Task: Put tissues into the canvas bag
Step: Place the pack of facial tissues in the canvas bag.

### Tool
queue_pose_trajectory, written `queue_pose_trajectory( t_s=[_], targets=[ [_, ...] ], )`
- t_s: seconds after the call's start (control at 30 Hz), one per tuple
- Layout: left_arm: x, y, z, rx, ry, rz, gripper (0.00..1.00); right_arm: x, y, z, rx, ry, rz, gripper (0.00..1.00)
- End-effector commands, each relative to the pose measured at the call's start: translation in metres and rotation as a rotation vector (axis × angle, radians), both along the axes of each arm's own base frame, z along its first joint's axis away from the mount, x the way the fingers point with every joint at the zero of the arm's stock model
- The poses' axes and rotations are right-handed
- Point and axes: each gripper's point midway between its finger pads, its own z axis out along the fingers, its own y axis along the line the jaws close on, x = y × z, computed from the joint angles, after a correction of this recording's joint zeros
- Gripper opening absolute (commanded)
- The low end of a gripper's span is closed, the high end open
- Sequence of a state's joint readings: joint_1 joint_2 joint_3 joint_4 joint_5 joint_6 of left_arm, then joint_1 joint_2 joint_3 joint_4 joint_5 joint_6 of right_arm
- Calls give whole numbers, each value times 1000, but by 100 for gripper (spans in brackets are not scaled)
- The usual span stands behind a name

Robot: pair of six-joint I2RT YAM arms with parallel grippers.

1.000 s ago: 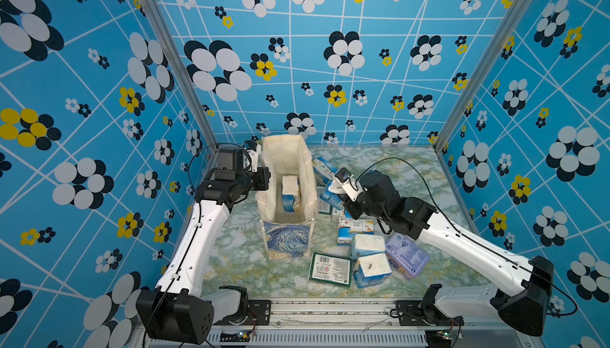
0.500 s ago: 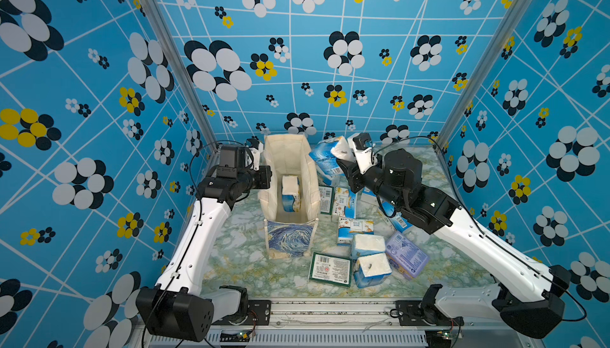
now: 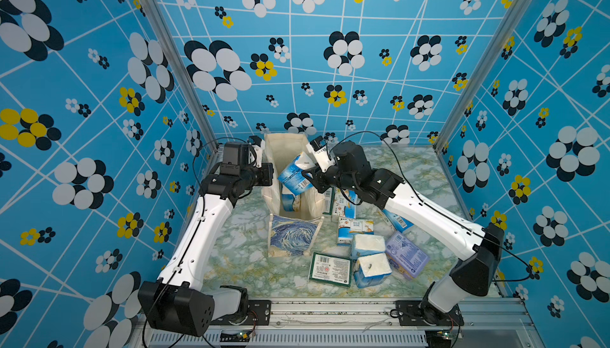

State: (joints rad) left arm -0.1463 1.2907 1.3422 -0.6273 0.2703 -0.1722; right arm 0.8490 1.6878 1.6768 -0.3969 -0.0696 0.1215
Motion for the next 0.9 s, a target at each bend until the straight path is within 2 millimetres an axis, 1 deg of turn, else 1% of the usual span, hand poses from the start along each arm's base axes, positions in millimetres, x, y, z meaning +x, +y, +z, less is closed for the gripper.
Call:
queue_pose_trajectory(
  t_s=[0.0,0.1,0.17,0.2,0.27,0.37,0.4,0.5,0.57,0.6,0.67,0.73,0.8,0.87],
  targets=[
    [13,0,34,-4,-120,18,3,-10,6,-15,-35,113,22,33],
    [13,-1,31,-9,-116,14,3,-12,14,-28,-54,152,46,41],
    [14,-1,29,-7,-109,10,3,-11,18,-26,-43,151,52,52],
    [13,-1,29,-4,-109,10,3,-11,18,-23,-35,143,53,56],
    [13,0,27,7,-104,8,3,-11,15,-8,-10,105,45,70],
    [12,1,25,24,-101,4,3,-10,6,14,14,39,24,77],
    [12,2,24,30,-101,5,1,-10,2,23,21,13,13,78],
    [10,4,22,44,-103,6,0,-6,-16,43,23,-56,-50,78],
    [9,5,21,55,-105,4,0,2,-31,49,0,-96,-122,78],
    [9,5,21,62,-107,2,0,8,-39,50,-15,-106,-159,77],
    [9,6,21,75,-112,-5,0,22,-54,46,-36,-92,-227,74],
    [9,6,22,87,-126,-16,0,34,-61,36,-37,-42,-255,70],
    [11,4,27,95,-155,-38,0,45,-61,25,-26,17,-259,65],
    [13,1,31,98,-189,-59,0,53,-57,16,-14,56,-253,64]
  ],
)
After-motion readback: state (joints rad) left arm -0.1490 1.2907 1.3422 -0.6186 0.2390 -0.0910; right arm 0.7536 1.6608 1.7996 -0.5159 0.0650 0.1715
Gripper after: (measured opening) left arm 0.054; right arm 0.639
